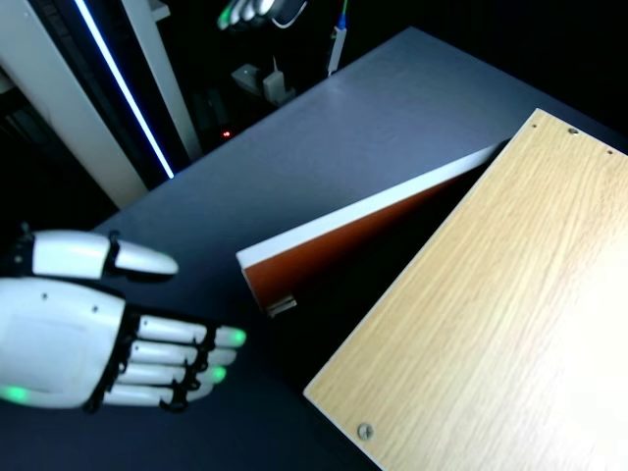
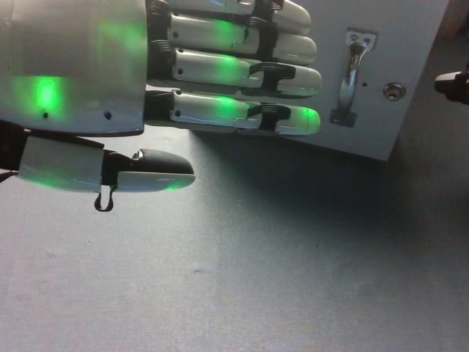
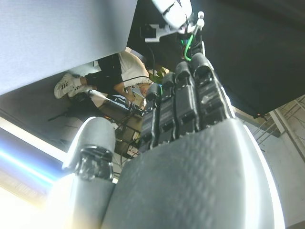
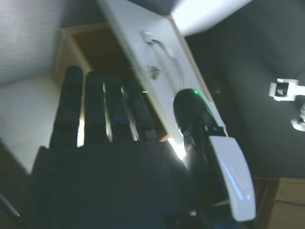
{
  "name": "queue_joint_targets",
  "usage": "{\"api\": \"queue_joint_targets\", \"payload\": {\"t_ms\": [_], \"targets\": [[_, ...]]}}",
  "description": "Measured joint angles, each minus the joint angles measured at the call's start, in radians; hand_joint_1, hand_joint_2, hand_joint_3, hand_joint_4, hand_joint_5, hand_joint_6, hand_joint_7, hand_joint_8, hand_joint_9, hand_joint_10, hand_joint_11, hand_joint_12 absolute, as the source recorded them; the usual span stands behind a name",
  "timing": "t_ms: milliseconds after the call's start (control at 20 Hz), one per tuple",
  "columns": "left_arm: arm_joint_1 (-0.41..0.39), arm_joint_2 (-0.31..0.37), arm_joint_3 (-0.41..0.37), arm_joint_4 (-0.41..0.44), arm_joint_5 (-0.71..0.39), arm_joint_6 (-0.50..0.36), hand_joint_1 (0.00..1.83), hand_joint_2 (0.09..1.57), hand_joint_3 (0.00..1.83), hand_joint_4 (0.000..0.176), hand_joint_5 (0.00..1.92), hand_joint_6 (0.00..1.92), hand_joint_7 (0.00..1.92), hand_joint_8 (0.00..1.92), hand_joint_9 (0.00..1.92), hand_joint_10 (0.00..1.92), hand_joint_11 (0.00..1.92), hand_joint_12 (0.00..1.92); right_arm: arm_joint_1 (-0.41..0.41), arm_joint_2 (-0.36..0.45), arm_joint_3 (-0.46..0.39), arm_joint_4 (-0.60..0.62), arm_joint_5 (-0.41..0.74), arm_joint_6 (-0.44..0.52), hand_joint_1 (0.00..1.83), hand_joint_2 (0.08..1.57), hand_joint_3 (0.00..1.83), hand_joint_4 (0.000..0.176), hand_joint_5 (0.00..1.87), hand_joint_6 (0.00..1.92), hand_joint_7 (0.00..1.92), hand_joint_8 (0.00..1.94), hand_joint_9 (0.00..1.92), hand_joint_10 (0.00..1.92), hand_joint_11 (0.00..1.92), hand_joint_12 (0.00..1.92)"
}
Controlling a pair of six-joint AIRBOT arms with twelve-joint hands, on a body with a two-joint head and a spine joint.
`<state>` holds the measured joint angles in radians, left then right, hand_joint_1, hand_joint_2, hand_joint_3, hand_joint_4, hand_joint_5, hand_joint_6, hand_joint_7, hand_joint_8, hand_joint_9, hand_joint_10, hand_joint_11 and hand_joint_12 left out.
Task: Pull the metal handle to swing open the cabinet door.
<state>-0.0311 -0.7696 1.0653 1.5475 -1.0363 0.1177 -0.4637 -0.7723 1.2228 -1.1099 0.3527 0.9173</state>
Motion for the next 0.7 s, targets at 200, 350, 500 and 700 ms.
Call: {"api": "queue_joint_targets", "payload": {"t_ms": [200,350,500,700], "targets": [[0.0,0.0,0.0,0.0,0.0,0.0,0.0,1.57,0.14,0.0,0.12,0.0,0.13,0.0,0.12,0.0,0.0,0.36,0.026,-0.012,-0.016,0.023,-0.076,0.007,0.0,1.57,0.13,0.0,0.08,0.0,0.1,0.0,0.09,0.0,0.0,0.37],[0.0,0.0,0.0,0.0,0.001,0.0,0.0,1.57,0.14,0.0,0.12,0.0,0.13,0.0,0.12,0.0,0.0,0.36,0.046,-0.022,-0.027,0.035,-0.134,0.149,0.0,1.57,0.13,0.0,0.06,0.0,0.09,0.0,0.08,0.0,0.0,0.36],[0.0,0.0,0.0,0.0,0.0,0.0,0.0,1.57,0.14,0.0,0.11,0.0,0.13,0.0,0.11,0.0,0.0,0.35,0.053,-0.034,-0.029,0.064,-0.159,0.152,0.0,1.57,0.13,0.0,0.07,0.0,0.09,0.0,0.08,0.0,0.0,0.35],[0.0,0.0,0.0,0.0,0.0,0.0,0.0,1.57,0.14,0.0,0.12,0.0,0.13,0.0,0.12,0.0,0.0,0.35,0.074,-0.036,-0.048,0.129,-0.177,0.153,0.0,1.57,0.13,0.0,0.06,0.0,0.09,0.0,0.07,0.0,0.0,0.33]]}}
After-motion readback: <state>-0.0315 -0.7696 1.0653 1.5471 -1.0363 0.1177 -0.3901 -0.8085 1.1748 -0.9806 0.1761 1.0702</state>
